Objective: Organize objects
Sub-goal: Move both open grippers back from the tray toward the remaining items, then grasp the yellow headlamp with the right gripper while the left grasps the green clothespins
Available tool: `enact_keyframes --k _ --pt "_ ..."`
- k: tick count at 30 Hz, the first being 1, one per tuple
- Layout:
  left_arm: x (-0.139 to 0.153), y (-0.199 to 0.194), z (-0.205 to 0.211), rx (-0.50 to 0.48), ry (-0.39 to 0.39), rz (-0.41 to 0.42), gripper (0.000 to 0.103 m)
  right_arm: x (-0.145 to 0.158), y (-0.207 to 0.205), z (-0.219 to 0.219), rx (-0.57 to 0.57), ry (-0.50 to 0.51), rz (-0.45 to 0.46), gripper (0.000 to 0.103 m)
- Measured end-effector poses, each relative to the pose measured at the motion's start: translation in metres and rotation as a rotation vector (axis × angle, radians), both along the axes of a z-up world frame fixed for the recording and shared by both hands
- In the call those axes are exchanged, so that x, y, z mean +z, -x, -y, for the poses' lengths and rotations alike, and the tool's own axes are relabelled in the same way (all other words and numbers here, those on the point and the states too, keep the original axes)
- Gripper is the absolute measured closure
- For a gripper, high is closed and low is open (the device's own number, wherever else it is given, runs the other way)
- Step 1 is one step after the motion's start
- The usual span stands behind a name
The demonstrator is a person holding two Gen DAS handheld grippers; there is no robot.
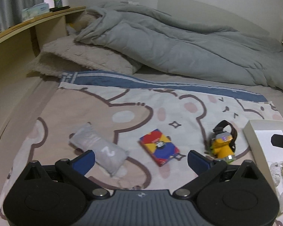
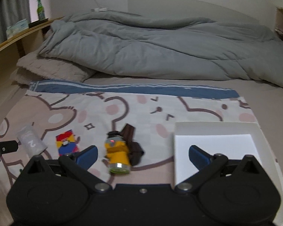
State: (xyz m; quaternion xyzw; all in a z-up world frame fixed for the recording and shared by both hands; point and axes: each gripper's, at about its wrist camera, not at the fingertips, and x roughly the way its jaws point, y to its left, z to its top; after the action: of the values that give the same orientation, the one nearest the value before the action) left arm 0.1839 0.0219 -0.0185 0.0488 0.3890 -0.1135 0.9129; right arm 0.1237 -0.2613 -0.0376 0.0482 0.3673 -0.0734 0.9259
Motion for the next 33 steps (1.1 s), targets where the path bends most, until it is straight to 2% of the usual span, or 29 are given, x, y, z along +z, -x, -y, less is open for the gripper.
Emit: enact_keyframes --k 9,20,28,30,32,33 --pt "-0.001 0.004 -0.026 0.011 -0.029 0.026 0.0 -0.002 -0.016 -0.039 0.061 -0.01 0.0 0.0" --pt "-0.011 0.003 -0.036 0.004 -0.057 0.013 0.0 -0.003 -0.027 -0.05 0.048 -0.044 0.015 0.0" --pt "-0.029 0.006 -0.032 -0.127 -0.057 -0.019 0.003 -0.017 -0.041 -0.028 -0.037 -0.072 -0.022 0.001" --pt "-0.036 0.007 -0.028 -0.161 -0.091 -0.03 0.008 -0.023 -0.045 -0.021 -0.037 -0.076 -0.038 0.013" --pt "-0.044 0.008 -0.025 -0.194 -0.123 -0.038 0.011 -0.03 -0.051 -0.013 -0.031 -0.088 -0.071 0.03" --pt "-0.048 0.008 -0.024 -0.211 -0.132 -0.046 0.012 -0.034 -0.053 -0.009 -0.032 -0.1 -0.084 0.033"
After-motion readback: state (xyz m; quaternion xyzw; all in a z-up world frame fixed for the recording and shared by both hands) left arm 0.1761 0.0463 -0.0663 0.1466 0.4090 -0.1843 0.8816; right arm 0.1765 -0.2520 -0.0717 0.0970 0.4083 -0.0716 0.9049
